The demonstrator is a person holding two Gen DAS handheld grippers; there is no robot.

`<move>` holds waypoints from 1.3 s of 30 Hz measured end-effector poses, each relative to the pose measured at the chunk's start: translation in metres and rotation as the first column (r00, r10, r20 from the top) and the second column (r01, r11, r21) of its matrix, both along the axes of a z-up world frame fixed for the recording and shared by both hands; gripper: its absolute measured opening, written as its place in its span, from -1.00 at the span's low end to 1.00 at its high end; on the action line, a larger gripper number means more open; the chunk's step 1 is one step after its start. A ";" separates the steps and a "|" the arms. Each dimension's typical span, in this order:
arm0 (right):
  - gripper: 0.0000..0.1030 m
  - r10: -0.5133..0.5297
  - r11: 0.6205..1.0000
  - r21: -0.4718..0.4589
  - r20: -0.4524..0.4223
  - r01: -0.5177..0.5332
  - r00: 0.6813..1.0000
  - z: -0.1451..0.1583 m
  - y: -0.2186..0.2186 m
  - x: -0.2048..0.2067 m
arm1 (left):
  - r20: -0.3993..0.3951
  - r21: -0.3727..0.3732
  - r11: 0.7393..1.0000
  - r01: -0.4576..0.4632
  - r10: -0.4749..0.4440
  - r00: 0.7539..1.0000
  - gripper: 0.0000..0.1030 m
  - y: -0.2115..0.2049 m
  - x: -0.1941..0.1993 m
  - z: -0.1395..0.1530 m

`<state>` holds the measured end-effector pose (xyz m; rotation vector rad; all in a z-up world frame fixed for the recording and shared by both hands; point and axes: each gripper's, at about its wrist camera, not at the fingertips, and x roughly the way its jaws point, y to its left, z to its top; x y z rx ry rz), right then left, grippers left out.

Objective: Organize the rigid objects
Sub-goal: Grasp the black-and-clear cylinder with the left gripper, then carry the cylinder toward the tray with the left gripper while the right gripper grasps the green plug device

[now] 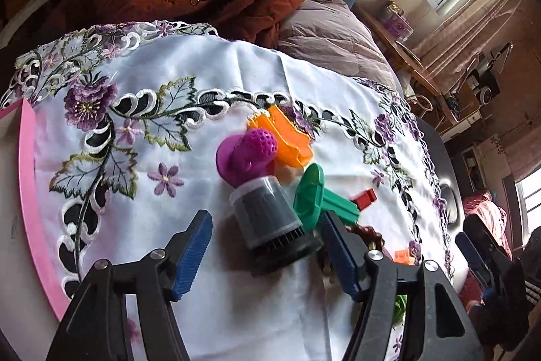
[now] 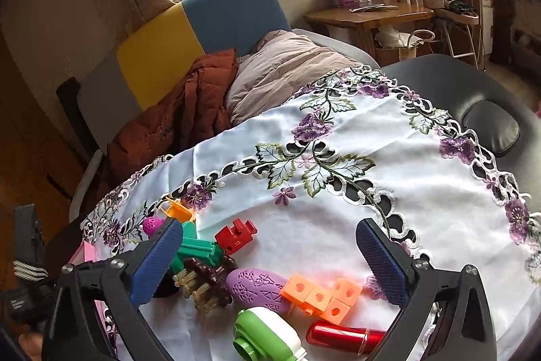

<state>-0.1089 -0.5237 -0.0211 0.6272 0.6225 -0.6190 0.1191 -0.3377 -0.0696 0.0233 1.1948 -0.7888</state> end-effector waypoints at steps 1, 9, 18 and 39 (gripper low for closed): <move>1.00 -0.004 1.000 0.002 0.006 0.004 1.000 0.000 -0.001 -0.001 | -0.007 0.019 1.000 0.000 0.000 1.000 0.34 -0.005 0.004 -0.005; 1.00 -0.048 0.999 0.026 0.027 0.047 0.998 0.000 -0.010 -0.008 | -0.046 0.089 0.996 -0.013 0.017 0.999 0.12 -0.025 0.010 -0.033; 1.00 -0.130 0.972 0.201 0.050 0.118 0.990 -0.020 -0.036 -0.023 | 0.008 0.111 0.993 0.038 -0.039 0.999 -0.16 0.006 -0.022 -0.029; 0.82 0.323 0.938 0.196 -0.189 -0.286 0.927 -0.039 0.042 0.040 | 0.172 0.140 0.971 0.193 -0.215 0.961 -0.16 0.076 -0.128 -0.020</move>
